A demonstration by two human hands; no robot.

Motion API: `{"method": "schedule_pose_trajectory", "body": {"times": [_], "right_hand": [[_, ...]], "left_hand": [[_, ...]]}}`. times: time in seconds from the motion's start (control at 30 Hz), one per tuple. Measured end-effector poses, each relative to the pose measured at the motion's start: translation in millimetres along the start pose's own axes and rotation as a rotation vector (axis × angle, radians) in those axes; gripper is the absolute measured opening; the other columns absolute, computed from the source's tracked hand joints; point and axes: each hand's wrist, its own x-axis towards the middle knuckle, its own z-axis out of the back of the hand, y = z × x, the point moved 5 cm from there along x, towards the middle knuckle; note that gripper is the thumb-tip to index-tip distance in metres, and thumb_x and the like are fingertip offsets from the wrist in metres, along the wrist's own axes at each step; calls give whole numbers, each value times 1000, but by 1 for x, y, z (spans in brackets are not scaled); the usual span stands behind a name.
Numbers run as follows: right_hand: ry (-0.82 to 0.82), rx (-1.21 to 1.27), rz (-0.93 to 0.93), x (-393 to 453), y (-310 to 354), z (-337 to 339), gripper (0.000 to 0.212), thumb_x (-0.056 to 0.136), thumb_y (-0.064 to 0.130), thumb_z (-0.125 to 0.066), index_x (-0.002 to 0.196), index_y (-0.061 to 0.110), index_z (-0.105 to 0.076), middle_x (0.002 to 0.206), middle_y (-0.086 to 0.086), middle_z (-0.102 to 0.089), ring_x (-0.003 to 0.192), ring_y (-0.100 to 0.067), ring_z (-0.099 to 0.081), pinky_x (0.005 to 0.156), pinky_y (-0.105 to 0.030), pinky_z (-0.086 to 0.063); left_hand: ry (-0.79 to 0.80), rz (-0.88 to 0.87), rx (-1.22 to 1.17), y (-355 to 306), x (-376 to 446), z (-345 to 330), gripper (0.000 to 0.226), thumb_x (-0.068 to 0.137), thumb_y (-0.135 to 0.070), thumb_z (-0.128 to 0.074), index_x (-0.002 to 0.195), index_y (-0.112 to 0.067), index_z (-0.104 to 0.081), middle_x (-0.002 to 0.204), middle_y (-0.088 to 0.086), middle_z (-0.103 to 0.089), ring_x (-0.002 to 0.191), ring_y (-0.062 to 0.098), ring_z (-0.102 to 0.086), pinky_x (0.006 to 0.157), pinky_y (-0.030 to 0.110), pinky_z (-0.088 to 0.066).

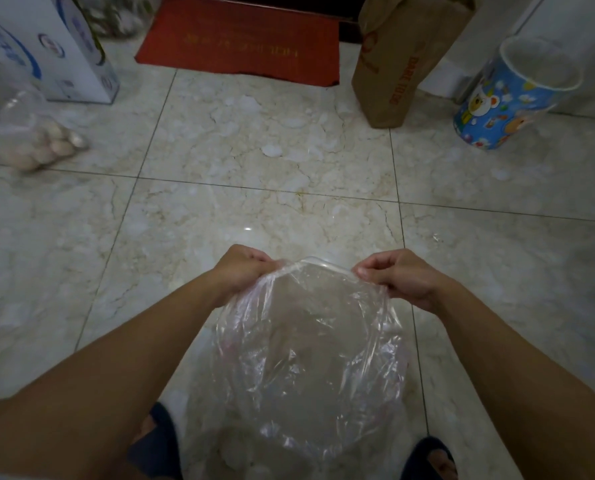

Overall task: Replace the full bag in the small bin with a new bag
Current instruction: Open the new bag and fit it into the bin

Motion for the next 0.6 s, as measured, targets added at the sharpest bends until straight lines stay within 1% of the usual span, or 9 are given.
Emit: {"method": "schedule_pose_trajectory", "body": {"times": [0.07, 0.1, 0.17, 0.2, 0.23, 0.27, 0.4, 0.5, 0.6], "right_hand": [[-36, -53, 48, -1, 5, -2, 9, 88, 16, -70, 88, 12, -78, 63, 6, -64, 60, -9, -50, 59, -24, -42], [-50, -77, 66, -2, 7, -4, 11, 89, 17, -69, 89, 10, -77, 60, 7, -64, 57, -7, -50, 57, -22, -42], [-67, -90, 88, -3, 9, -7, 14, 89, 19, -68, 88, 7, -75, 60, 8, -64, 54, -5, -52, 54, -20, -43], [-60, -72, 91, -3, 9, -8, 15, 87, 22, -70, 88, 7, -74, 61, 7, -64, 53, -5, -52, 54, -20, -44], [-38, -43, 86, -4, 8, -8, 16, 85, 24, -72, 88, 8, -74, 63, 7, -64, 53, -5, -53, 54, -20, -44], [-6, -13, 74, -5, 6, -8, 17, 81, 23, -75, 88, 8, -74, 65, 5, -64, 54, -4, -54, 54, -20, -45], [85, 77, 12, -3, -5, -2, 22, 75, 1, -77, 96, 4, -72, 85, -10, -64, 75, -18, -63, 64, -25, -53], [63, 123, 24, -3, -8, 1, 20, 77, -7, -73, 93, 4, -71, 85, -11, -62, 73, -16, -62, 63, -25, -52], [7, 67, 95, -5, -7, 3, 11, 81, 1, -73, 91, 4, -73, 79, -7, -65, 66, -13, -58, 60, -24, -50]], "left_hand": [[-1, -40, 44, 0, 0, -2, 27, 82, -29, -77, 78, -3, -78, 70, 11, -75, 65, 21, -71, 70, 29, -58], [-24, -72, 86, -2, 0, -2, 27, 82, -30, -76, 77, -4, -78, 66, 6, -74, 61, 15, -70, 69, 27, -57], [-64, -154, 169, -11, -1, -1, 18, 83, -26, -77, 77, -9, -79, 55, -5, -68, 48, 1, -61, 56, 16, -50], [-62, -186, 170, -17, -2, -2, 10, 82, -20, -77, 79, -11, -79, 50, -8, -65, 41, -1, -55, 49, 13, -44], [-52, -214, 151, -23, -2, -2, 3, 82, -14, -77, 82, -12, -79, 48, -9, -62, 39, 0, -51, 46, 13, -41], [-46, -231, 129, -28, -2, -1, 4, 81, -8, -76, 84, -11, -78, 47, -7, -61, 40, 3, -51, 45, 14, -41], [-31, -223, 132, -33, 0, -2, 8, 80, -1, -74, 80, -9, -77, 51, 0, -63, 44, 8, -52, 48, 18, -43], [-74, -250, 160, -31, 2, -4, 7, 78, -5, -76, 77, -12, -77, 52, 1, -64, 45, 9, -53, 54, 22, -45], [-109, -327, 262, -32, 4, -6, 5, 79, -13, -78, 75, -16, -77, 50, -3, -61, 40, 2, -48, 52, 18, -41]]}}
